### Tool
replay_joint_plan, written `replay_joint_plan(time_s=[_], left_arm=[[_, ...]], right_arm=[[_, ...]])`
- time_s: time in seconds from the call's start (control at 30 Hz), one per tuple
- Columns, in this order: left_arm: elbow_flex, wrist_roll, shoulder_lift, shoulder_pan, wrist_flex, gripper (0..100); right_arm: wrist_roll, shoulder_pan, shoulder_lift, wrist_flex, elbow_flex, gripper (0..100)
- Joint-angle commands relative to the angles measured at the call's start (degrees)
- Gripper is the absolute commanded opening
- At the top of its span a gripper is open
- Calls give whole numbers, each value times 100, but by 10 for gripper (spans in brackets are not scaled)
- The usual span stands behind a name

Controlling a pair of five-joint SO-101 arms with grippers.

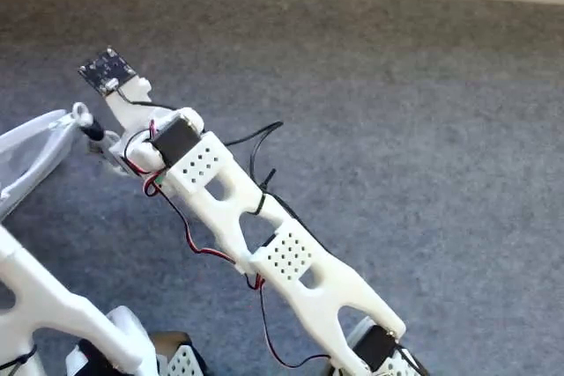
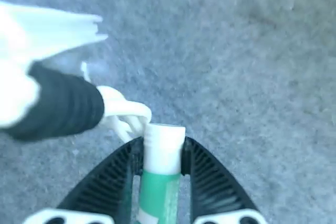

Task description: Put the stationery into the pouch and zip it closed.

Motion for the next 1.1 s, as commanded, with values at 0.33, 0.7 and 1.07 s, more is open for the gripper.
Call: replay_joint_plan(time_s=[0.33, 0.7, 1.07], left_arm=[[-119, -35, -303, 1402, -79, 11], [-127, -431, -277, 2484, -79, 11], [-127, -765, -268, 3248, 211, 10]], right_arm=[[-229, 523, -1815, 374, -919, 4], [-237, 699, -3037, 857, -919, 4], [-237, 664, -4453, 1367, -919, 4]])
